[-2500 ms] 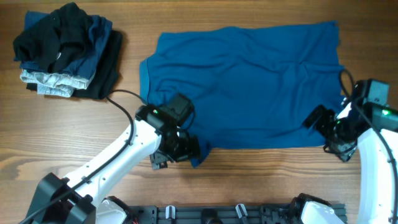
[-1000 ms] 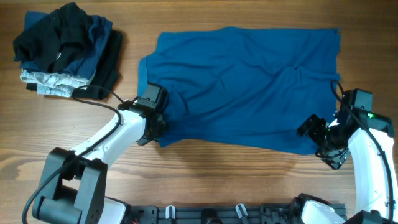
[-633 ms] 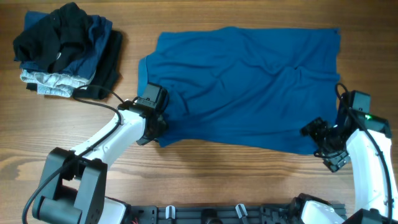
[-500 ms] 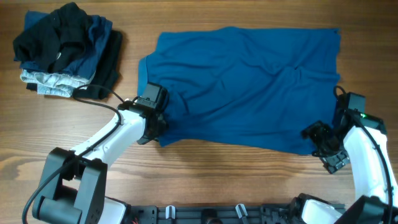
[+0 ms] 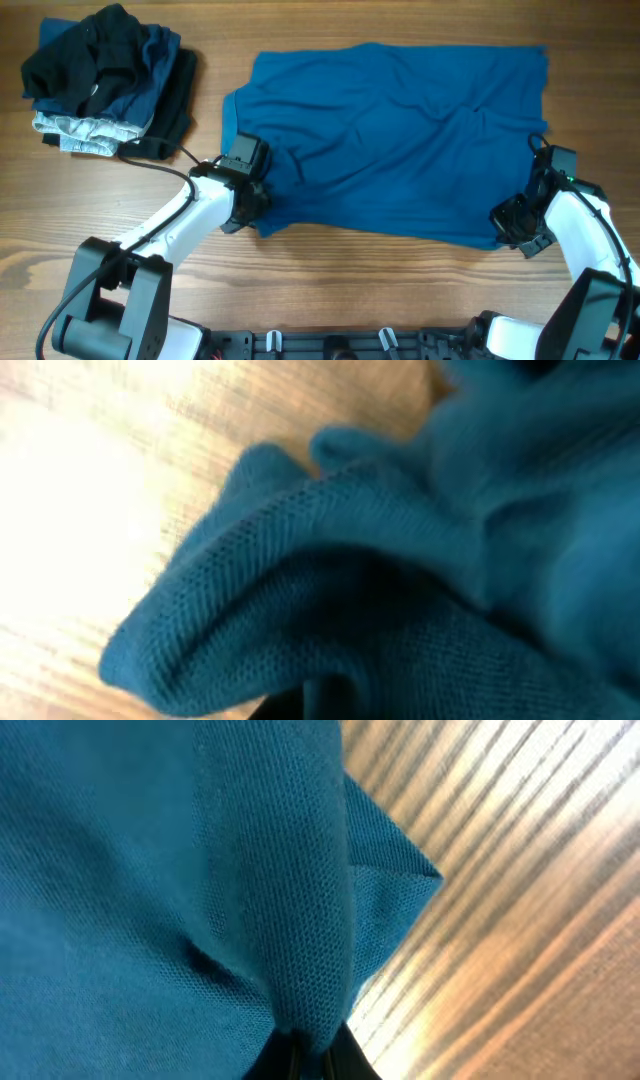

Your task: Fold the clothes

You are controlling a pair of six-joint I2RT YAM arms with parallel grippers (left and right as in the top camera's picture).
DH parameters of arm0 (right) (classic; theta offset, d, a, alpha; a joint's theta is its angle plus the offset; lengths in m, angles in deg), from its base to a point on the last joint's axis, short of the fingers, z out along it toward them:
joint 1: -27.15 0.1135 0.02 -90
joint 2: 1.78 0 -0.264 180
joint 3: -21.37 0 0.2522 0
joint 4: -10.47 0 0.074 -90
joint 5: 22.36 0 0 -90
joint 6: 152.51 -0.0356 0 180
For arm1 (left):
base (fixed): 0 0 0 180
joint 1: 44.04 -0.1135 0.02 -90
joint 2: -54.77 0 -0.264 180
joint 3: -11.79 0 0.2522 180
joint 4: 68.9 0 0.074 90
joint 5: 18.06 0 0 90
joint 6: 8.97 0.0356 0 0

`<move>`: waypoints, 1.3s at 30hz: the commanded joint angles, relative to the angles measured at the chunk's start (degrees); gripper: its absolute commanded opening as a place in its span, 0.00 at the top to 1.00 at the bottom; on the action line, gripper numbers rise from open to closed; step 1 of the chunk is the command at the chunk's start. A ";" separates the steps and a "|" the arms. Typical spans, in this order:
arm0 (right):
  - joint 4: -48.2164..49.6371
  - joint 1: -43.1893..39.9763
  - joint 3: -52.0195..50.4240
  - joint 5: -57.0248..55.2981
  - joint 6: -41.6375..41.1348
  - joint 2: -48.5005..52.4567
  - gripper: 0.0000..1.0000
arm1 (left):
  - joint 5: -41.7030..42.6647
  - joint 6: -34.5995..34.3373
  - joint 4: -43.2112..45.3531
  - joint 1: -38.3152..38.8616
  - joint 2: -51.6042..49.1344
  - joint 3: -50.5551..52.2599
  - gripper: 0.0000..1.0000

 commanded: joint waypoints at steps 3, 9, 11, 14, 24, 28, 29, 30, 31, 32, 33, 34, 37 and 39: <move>-2.43 -0.04 0.92 4.44 4.52 -11.39 0.96 | 4.17 0.90 -10.49 -0.48 5.62 -3.39 0.96; -8.48 -0.04 4.26 10.47 10.40 -23.61 0.96 | 5.70 0.24 -21.97 -0.44 21.46 -6.19 0.96; -11.08 -0.04 4.35 12.09 10.43 -25.81 0.96 | 6.51 0.17 -24.33 -0.42 25.46 -6.19 0.96; -14.10 -0.04 4.35 13.38 10.23 -28.24 0.96 | 8.63 -1.09 -26.67 0.09 30.23 -6.19 0.96; -6.51 -0.04 4.33 7.43 10.03 -28.85 0.96 | -2.58 -1.73 -15.17 6.01 29.77 -6.16 0.96; 0.59 -0.07 4.33 6.75 10.21 -20.92 0.96 | -2.80 1.86 -6.58 5.79 21.09 -6.19 0.96; 1.44 -0.11 4.33 6.71 10.29 -19.30 0.96 | -2.80 3.04 -4.92 5.79 19.71 -6.19 0.96; 2.36 -0.17 4.33 6.05 10.29 -16.98 0.96 | -2.86 4.35 -2.97 5.79 18.29 -6.25 0.96; 3.17 -0.31 4.33 5.51 10.58 -14.84 0.96 | -2.84 5.46 -1.27 5.70 17.14 -6.56 0.96; 3.85 -0.59 4.33 5.44 10.69 -13.18 0.96 | -2.93 5.51 -0.44 5.51 16.41 -6.99 0.96; 4.94 -1.36 4.33 5.51 11.02 -11.15 0.96 | -3.04 6.21 0.35 5.11 15.80 -7.74 0.96; 5.95 -2.01 4.33 5.97 11.61 -9.77 0.96 | -3.19 7.43 0.98 4.55 15.47 -8.57 0.96; 8.98 -4.74 4.33 8.41 13.11 -6.99 0.96 | -4.79 9.62 2.23 1.97 15.47 -10.84 0.96; 11.21 -5.92 4.33 10.93 14.78 -6.67 0.96 | -4.76 11.50 3.65 0.17 15.47 -12.28 0.96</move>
